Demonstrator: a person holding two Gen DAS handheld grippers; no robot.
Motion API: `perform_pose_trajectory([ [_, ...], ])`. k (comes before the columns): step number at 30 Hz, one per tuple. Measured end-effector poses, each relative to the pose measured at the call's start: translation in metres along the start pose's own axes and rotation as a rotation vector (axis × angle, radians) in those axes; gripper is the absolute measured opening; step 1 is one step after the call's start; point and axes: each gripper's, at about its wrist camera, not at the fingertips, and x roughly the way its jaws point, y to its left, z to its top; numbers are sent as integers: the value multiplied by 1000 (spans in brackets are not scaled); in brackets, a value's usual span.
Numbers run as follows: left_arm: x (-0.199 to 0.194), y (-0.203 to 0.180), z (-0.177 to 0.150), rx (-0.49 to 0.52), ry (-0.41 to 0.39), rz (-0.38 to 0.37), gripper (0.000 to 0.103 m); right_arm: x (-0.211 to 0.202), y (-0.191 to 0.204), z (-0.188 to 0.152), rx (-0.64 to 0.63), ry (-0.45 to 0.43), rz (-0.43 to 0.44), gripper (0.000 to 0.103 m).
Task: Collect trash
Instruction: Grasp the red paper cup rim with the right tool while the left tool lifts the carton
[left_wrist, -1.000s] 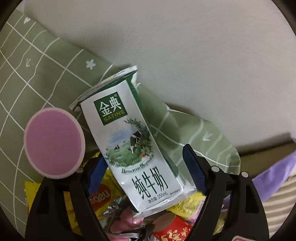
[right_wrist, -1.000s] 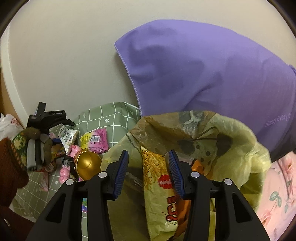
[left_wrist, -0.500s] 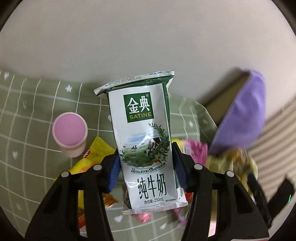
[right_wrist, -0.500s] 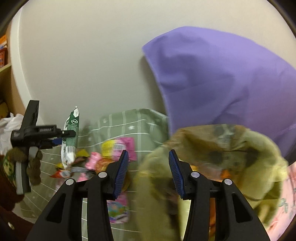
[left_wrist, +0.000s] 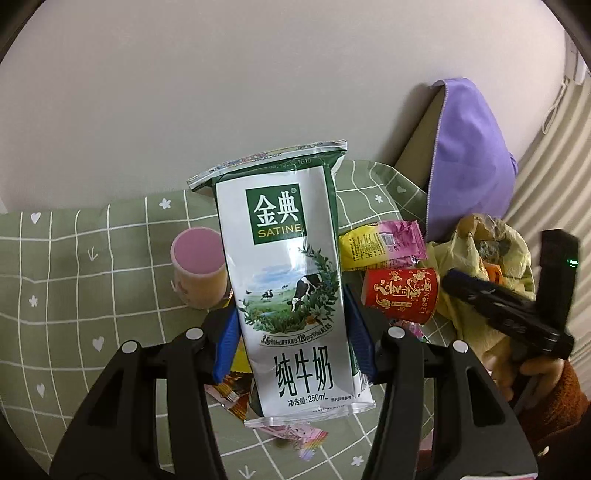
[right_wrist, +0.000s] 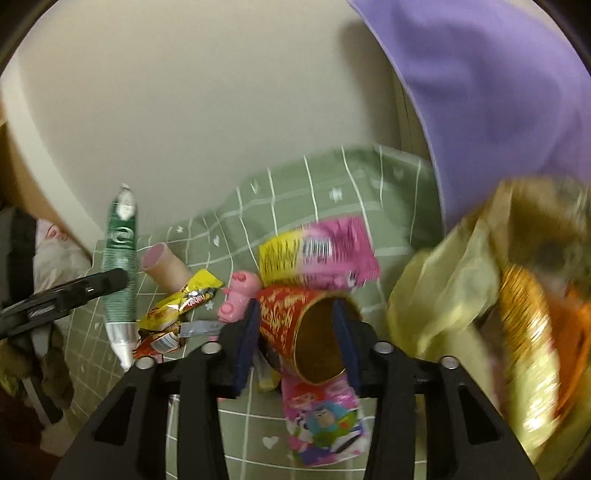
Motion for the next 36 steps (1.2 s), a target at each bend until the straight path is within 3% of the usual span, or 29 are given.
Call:
perform_pose_trajectory([
  [2,2,0,1,11,12,-16,49,11,-7,-4,58,31,20,14],
  [5,9,0,2,35,55,-26,49,12,-4,-4,62,28,19,9],
  [16,49,2,-5,29,185,-84,49,-44,4,-6,15,-78,-106,5],
  [19,56,2,-1,13,210,-105,53,-54,7,-10,23,-80,-120,5],
  [26,82,10,24,-144,288,-113,64,-64,23,-20,1,-75,-152,5],
  [32,116,-12,40,-48,362,53,67,-66,22,-33,7,-46,-155,5],
  [36,131,-20,41,31,429,110,67,-69,17,-40,7,-44,-154,5],
])
